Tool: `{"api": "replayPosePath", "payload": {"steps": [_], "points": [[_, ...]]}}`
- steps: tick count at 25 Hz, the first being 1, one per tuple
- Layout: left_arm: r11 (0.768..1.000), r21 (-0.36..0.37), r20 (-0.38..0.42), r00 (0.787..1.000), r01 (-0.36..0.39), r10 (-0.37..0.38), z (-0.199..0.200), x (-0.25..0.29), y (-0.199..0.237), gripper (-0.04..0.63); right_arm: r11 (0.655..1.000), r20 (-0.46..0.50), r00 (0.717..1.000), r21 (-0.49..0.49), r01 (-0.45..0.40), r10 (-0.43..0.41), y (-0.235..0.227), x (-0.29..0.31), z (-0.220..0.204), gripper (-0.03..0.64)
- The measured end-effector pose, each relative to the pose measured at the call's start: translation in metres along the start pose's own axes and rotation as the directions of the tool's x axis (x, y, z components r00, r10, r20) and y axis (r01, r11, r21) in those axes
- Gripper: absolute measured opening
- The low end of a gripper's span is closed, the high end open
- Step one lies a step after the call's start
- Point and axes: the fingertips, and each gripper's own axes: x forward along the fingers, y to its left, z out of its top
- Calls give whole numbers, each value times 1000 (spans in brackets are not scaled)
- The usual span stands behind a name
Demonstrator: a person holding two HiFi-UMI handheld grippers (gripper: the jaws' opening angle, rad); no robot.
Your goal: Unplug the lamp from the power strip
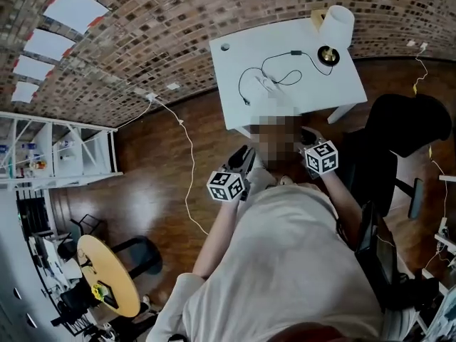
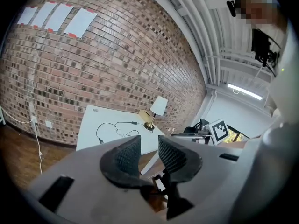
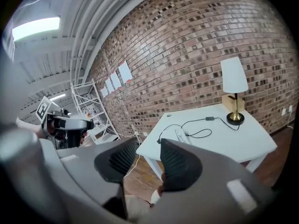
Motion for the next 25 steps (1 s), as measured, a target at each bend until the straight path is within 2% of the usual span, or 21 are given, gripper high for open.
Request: {"api": "replayPosePath", "payload": {"steps": [4, 8, 16, 20, 25], "points": [[999, -12, 27, 999, -38, 38, 7, -28, 7, 104, 1000, 22, 999, -4, 23, -23, -1, -9, 10, 147], [998, -12, 49, 997, -54, 54, 13, -42, 20, 104, 998, 96, 994, 22, 60, -62, -2, -21, 32, 147], [1000, -7, 87, 996, -26, 27, 29, -84, 47, 104, 988, 120, 980, 25, 154, -156, 19, -22, 44, 147], [998, -54, 120, 992, 29, -22, 29, -129, 56, 104, 978, 186, 961, 69, 196, -205, 52, -13, 49, 110], [998, -56, 125, 992, 32, -25, 27, -187, 100, 98, 969, 203, 949, 1, 247, -242, 124, 7, 54, 110]]}}
